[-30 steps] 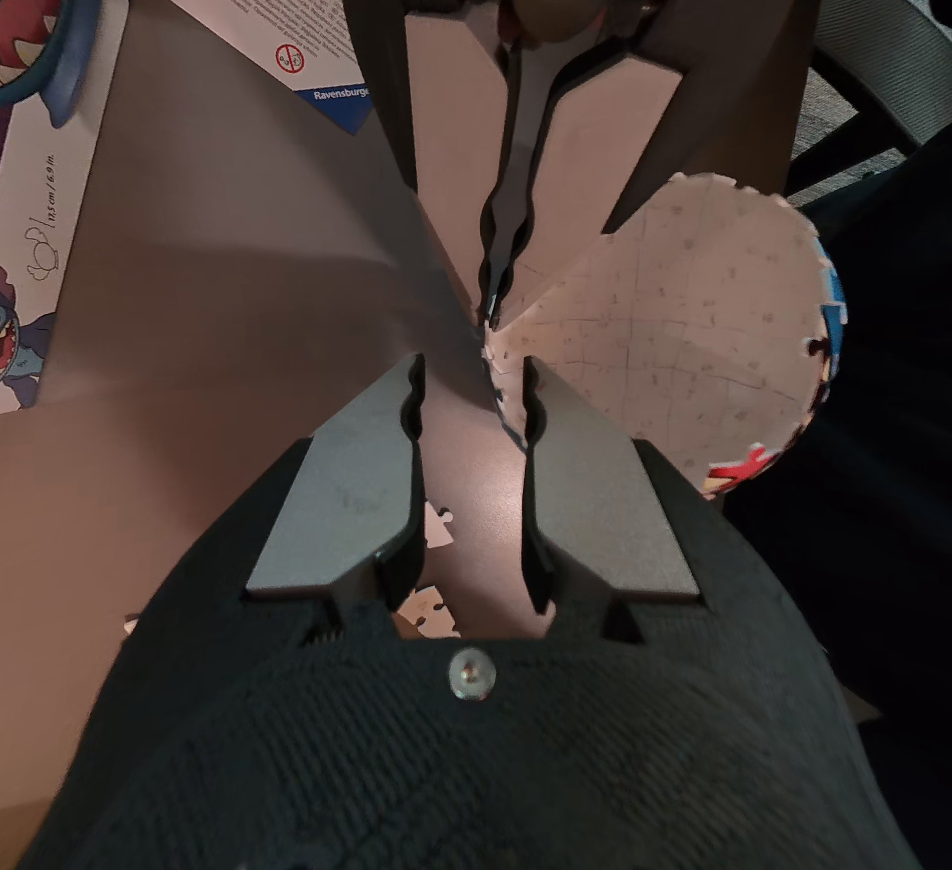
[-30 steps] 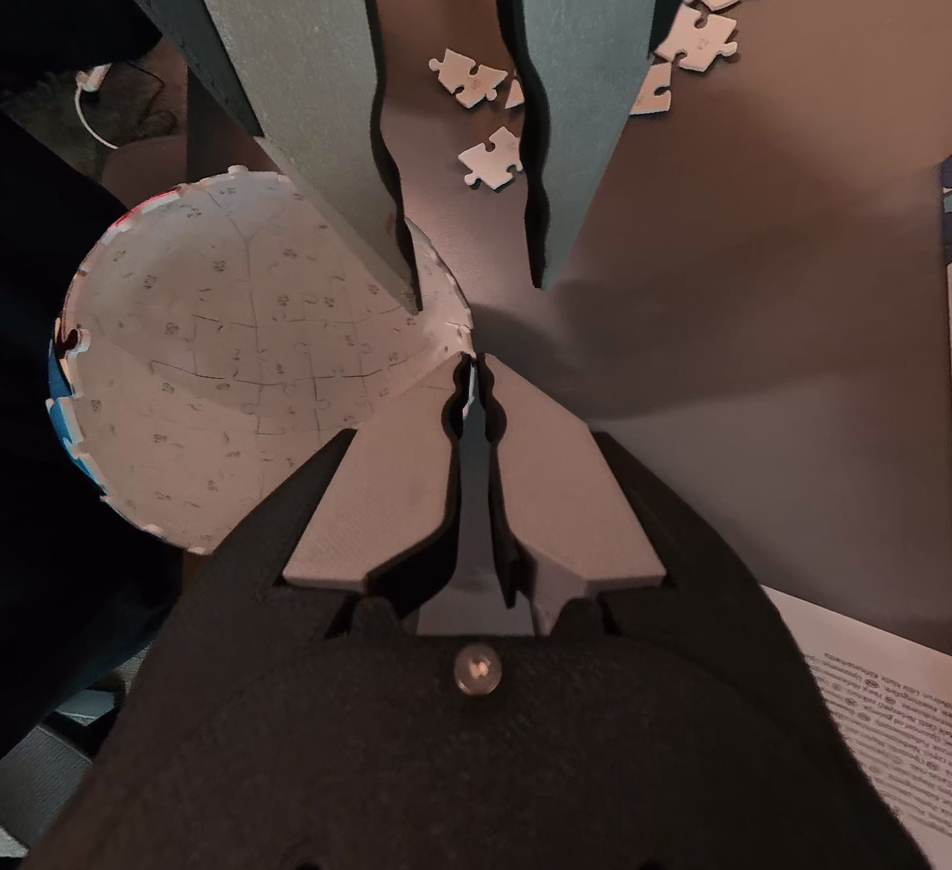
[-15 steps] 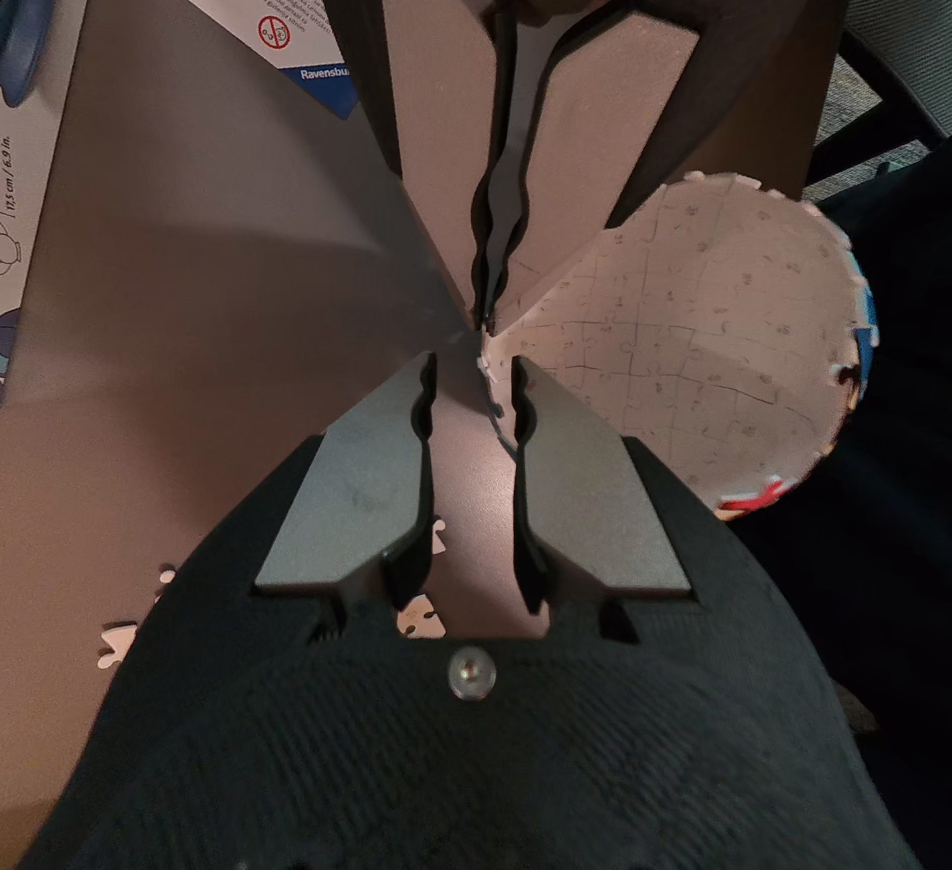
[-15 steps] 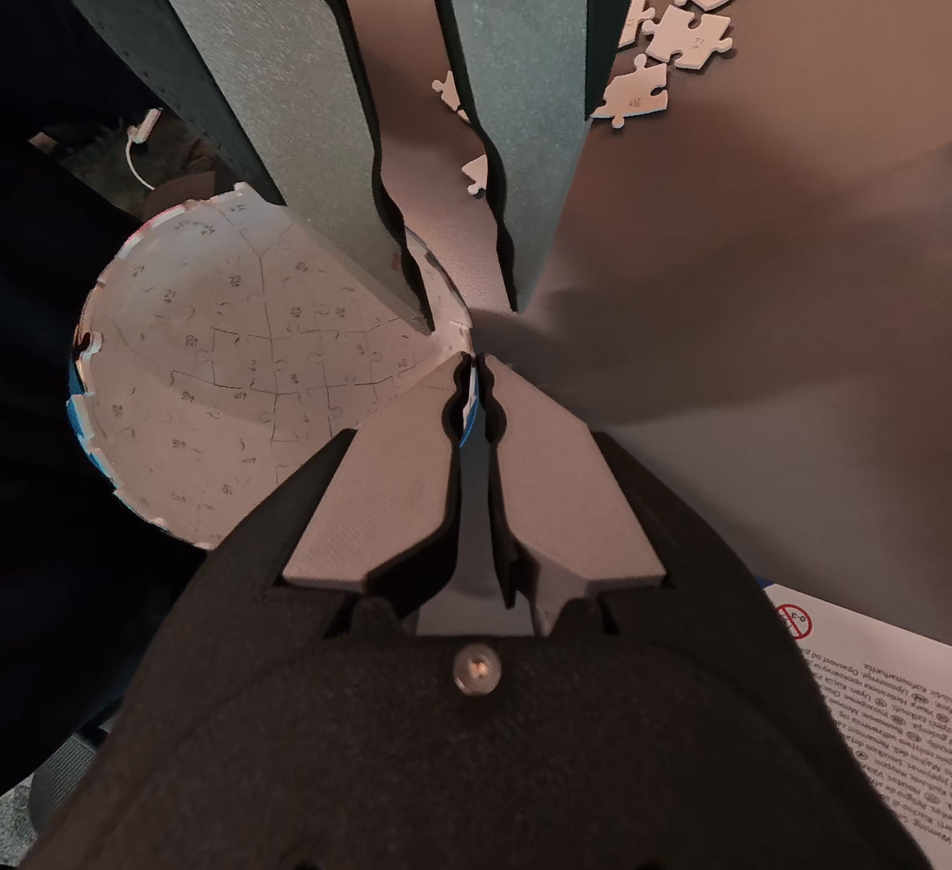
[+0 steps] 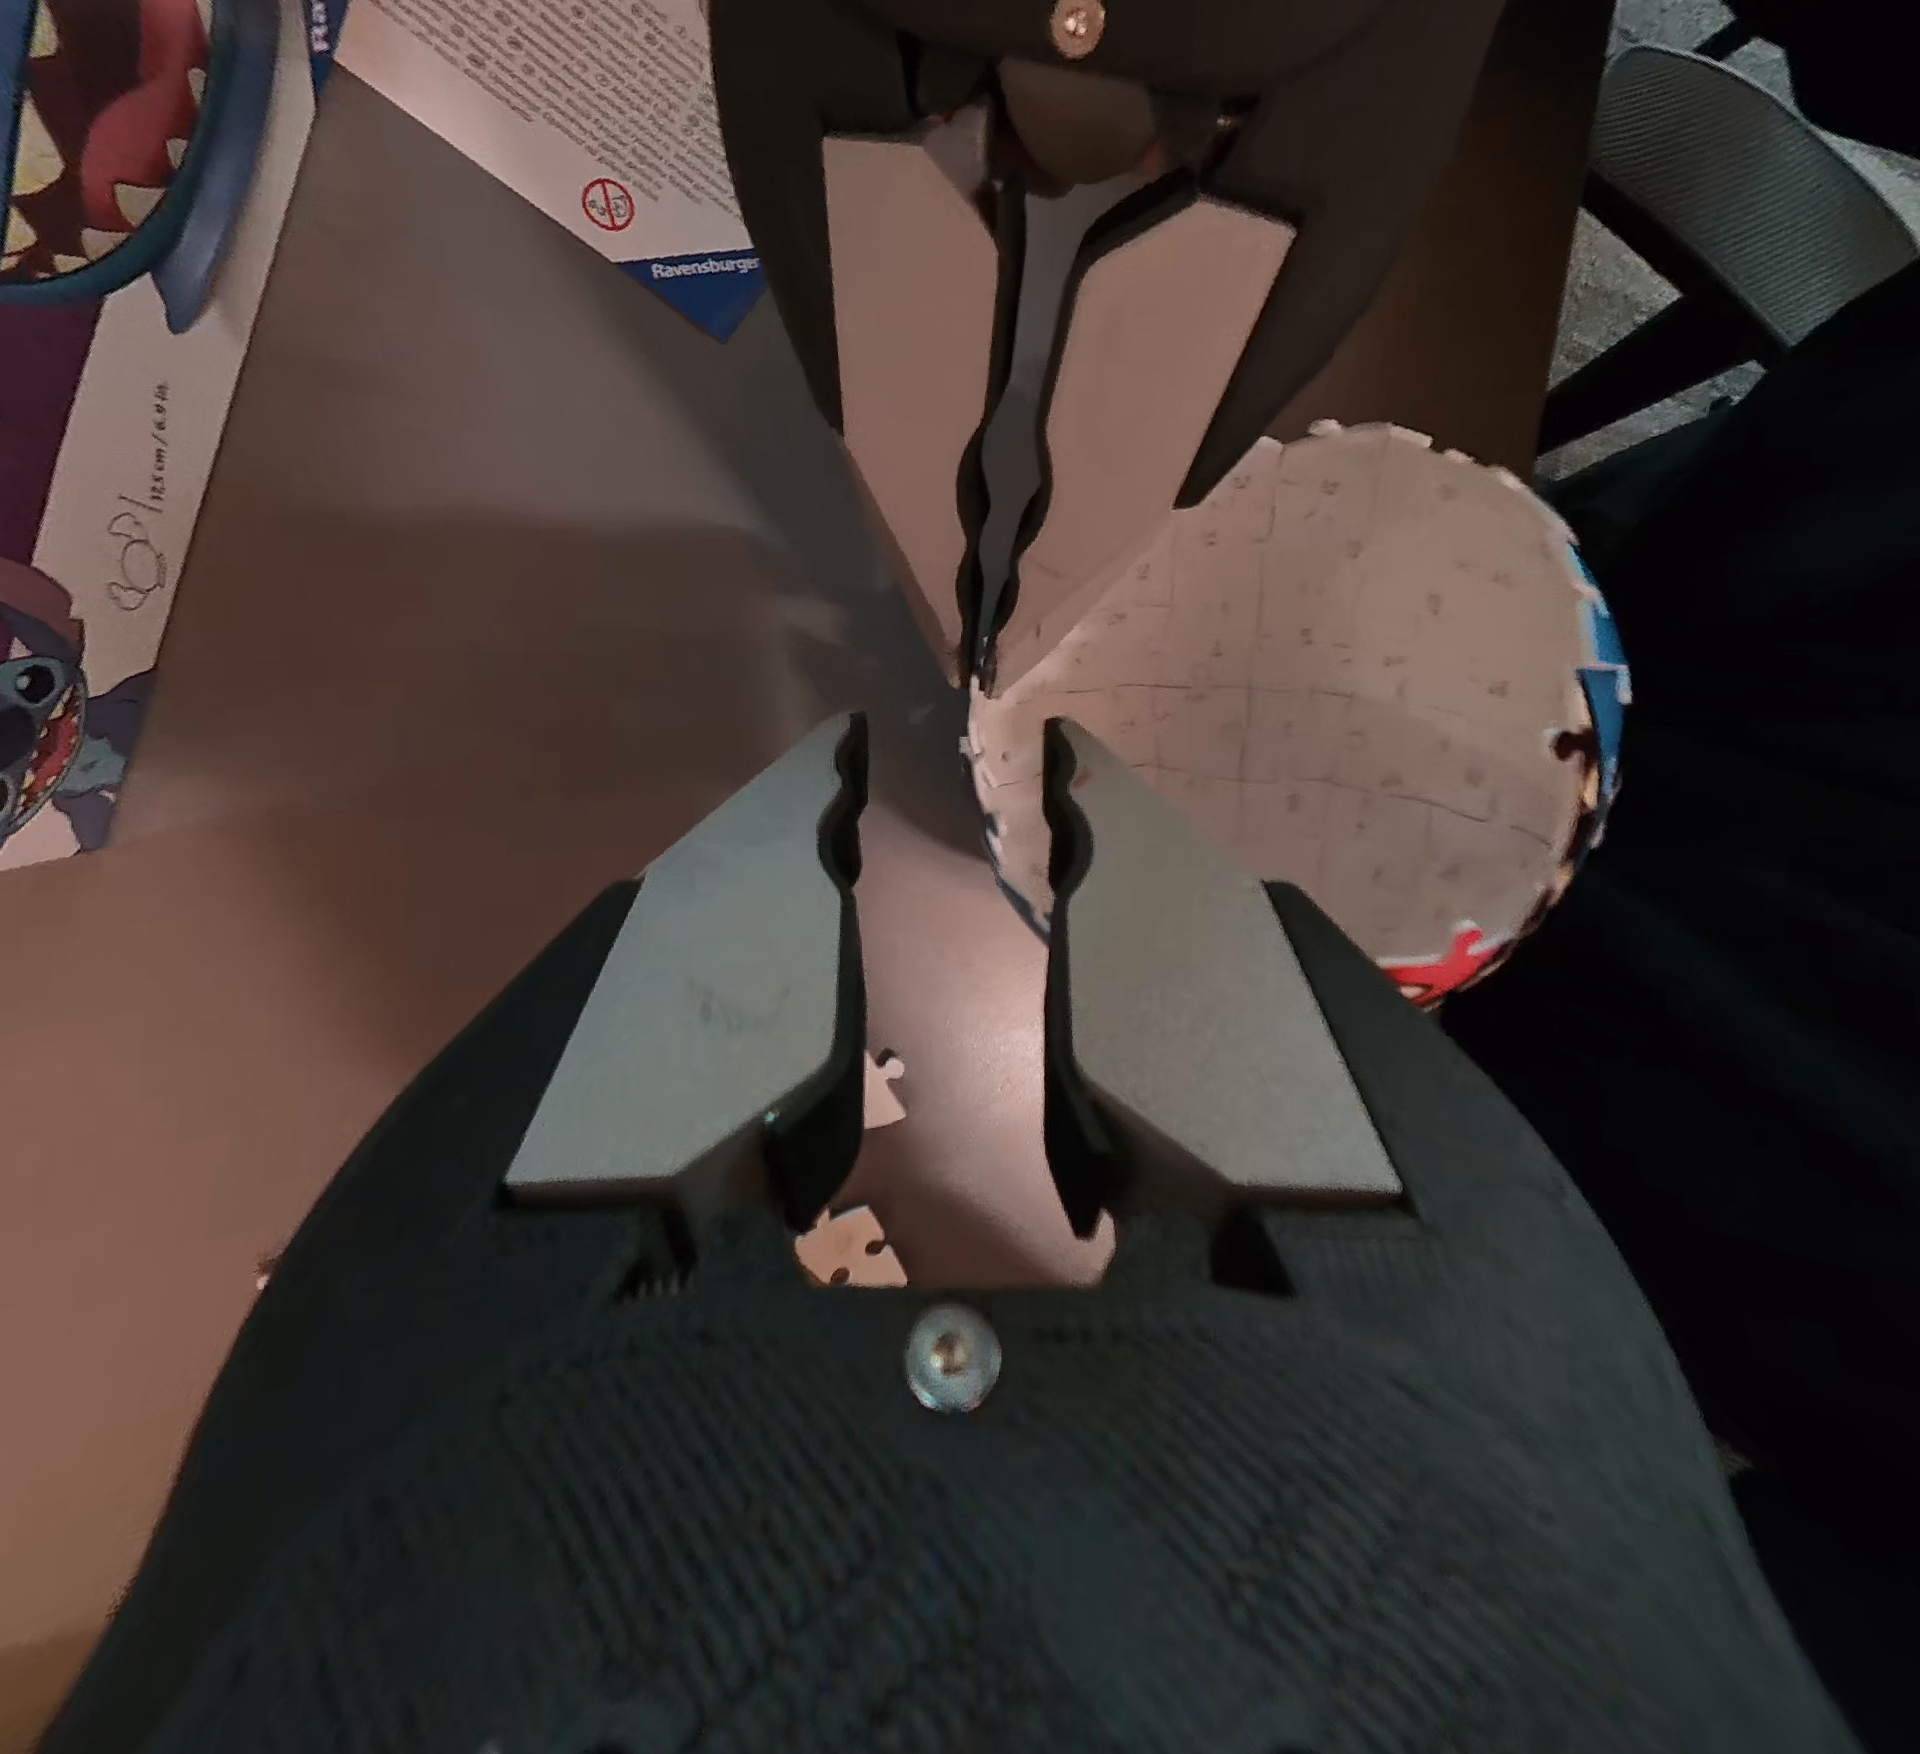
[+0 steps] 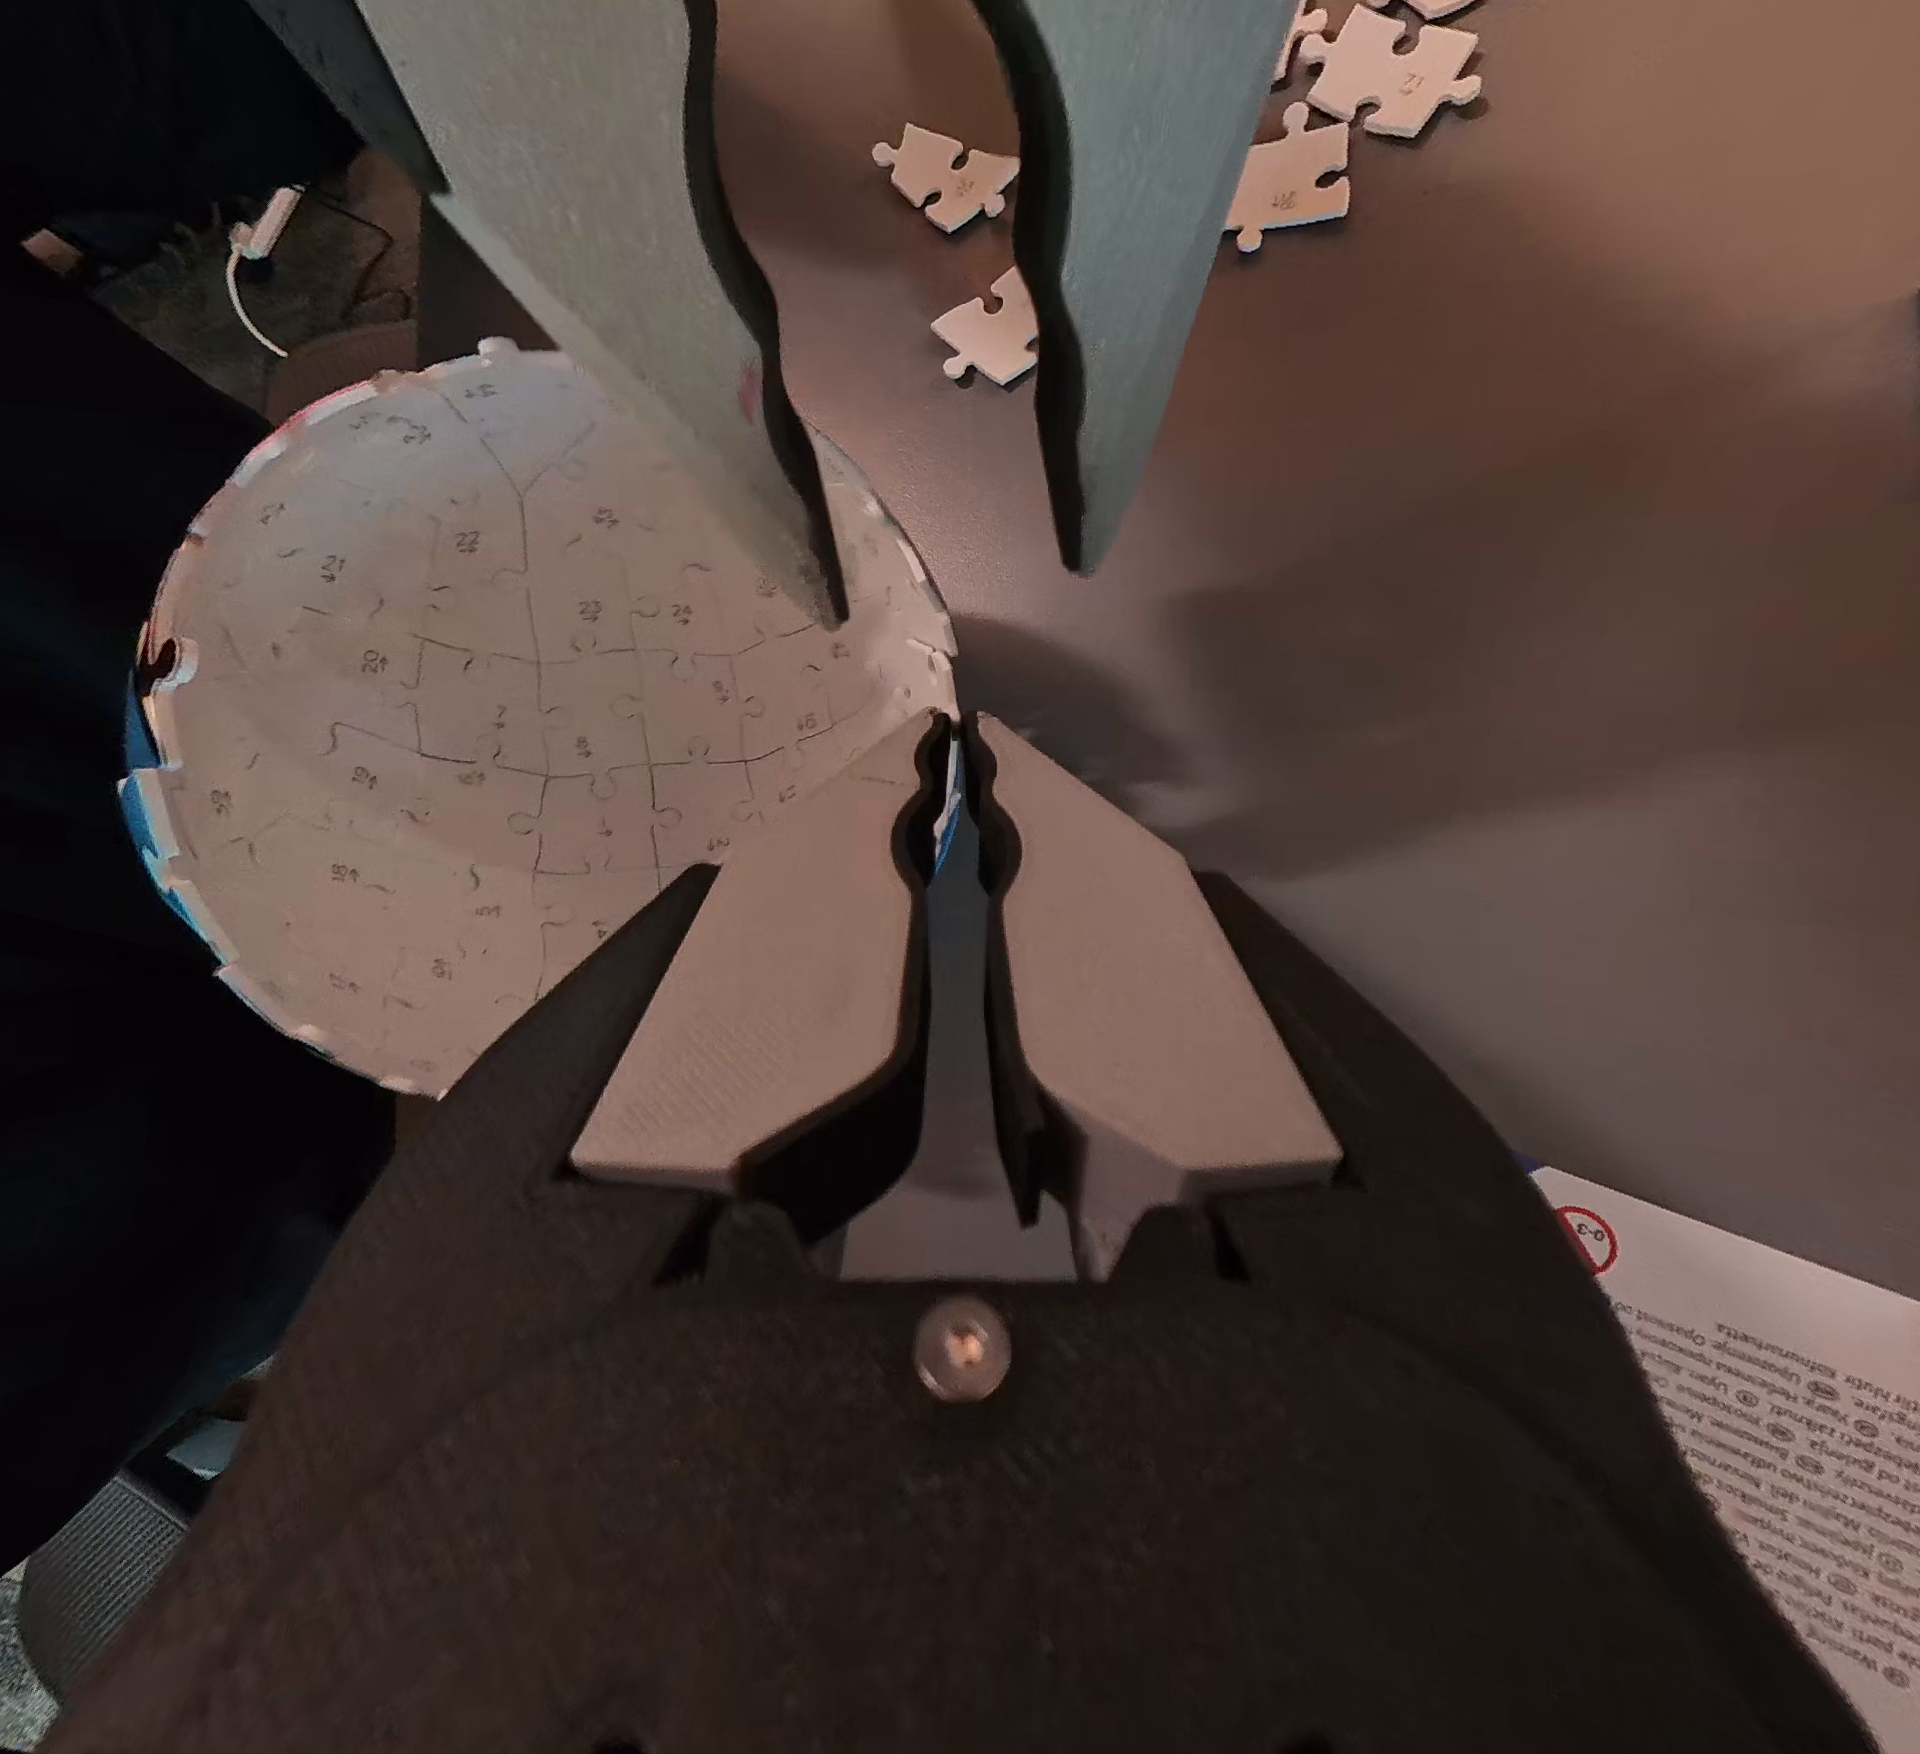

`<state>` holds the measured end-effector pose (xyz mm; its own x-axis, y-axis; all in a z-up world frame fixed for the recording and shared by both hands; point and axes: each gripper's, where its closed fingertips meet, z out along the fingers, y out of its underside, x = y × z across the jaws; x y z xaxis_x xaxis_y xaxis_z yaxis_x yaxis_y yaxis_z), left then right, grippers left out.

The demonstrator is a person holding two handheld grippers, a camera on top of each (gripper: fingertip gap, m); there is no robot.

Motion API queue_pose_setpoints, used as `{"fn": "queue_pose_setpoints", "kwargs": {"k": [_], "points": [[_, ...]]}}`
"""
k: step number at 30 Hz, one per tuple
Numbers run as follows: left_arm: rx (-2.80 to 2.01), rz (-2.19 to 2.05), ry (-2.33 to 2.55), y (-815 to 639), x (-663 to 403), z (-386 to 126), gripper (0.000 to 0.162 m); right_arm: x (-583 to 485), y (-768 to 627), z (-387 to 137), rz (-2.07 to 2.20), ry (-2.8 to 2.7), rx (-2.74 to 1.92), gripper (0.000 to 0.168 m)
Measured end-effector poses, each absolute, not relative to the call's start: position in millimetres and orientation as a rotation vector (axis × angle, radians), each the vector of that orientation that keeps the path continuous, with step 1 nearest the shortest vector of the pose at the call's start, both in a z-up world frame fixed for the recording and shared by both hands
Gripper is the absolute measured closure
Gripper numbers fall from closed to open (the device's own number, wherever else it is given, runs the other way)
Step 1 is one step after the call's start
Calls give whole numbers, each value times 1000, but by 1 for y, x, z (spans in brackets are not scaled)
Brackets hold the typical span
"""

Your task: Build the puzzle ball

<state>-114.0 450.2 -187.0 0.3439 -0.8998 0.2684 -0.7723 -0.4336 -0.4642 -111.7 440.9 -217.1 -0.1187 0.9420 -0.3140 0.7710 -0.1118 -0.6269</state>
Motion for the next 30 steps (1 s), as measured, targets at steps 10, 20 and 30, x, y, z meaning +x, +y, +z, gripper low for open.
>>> {"fn": "queue_pose_setpoints", "kwargs": {"k": [10,20,30], "points": [[-2428,-669,1585,446,-112,-210,133,-112,442,-217,1062,-1904,-1909,168],[-2430,-629,1642,448,-115,-203,133,-112,442,-217,1062,-1916,-1891,168],[-2417,-774,1679,462,-113,-179,131,-112,443,-217,1070,-1913,-1890,168]]}}
